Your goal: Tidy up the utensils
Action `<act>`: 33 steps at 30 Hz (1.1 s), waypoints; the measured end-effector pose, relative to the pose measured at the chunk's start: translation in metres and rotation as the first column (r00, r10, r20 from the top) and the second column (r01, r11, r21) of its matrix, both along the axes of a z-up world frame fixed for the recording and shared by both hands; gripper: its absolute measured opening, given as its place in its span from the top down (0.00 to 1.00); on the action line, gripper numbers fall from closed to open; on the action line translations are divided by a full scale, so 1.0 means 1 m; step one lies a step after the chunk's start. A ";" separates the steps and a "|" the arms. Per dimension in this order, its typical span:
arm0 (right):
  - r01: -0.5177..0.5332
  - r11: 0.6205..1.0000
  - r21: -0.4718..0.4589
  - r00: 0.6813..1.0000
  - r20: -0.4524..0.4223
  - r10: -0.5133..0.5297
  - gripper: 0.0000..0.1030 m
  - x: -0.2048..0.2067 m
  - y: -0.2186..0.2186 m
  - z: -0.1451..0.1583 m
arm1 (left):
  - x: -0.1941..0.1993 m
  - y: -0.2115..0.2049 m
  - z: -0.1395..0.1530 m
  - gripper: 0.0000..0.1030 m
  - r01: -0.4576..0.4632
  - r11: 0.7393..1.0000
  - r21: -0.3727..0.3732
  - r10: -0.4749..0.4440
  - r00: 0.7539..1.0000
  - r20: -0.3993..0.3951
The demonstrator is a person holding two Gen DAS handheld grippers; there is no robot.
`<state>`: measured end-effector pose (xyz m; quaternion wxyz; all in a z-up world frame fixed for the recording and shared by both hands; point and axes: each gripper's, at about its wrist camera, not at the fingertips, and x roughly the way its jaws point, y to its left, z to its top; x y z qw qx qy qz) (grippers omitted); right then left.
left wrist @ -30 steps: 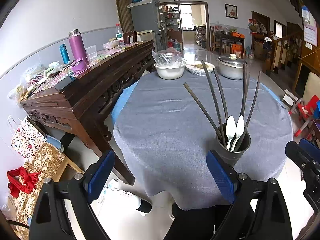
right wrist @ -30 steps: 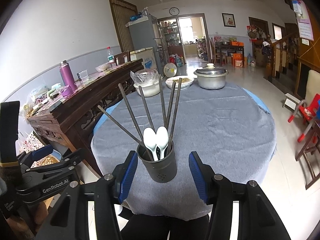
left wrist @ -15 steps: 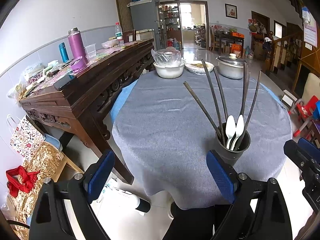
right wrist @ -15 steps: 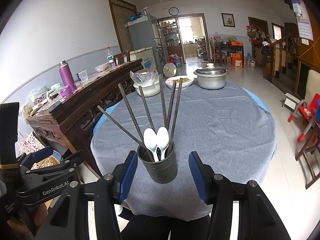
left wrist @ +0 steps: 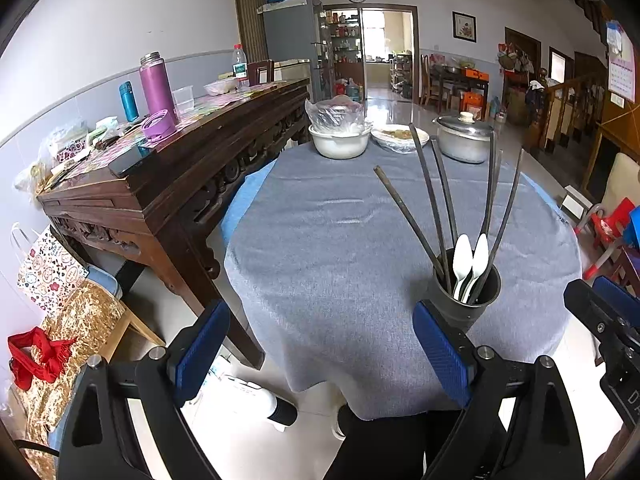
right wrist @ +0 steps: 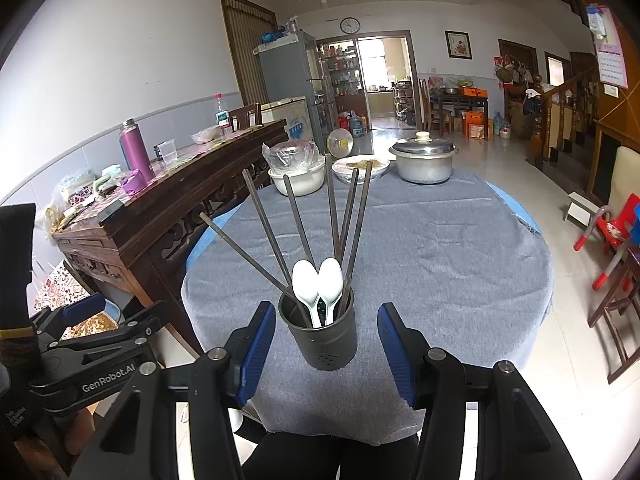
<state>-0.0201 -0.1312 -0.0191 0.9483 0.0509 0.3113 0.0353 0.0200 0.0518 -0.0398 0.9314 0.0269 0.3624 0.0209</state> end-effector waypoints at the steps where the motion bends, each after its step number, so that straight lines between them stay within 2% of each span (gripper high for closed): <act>1: 0.000 1.000 0.000 1.000 0.000 0.000 0.44 0.000 0.000 0.000 | 0.000 0.000 0.000 0.10 0.001 1.000 -0.002 -0.001 1.000 -0.001; 33: 0.039 0.997 -0.066 0.999 0.033 -0.037 0.45 0.005 0.036 0.007 | -0.005 0.027 0.004 0.10 0.029 0.998 -0.048 -0.028 0.999 0.029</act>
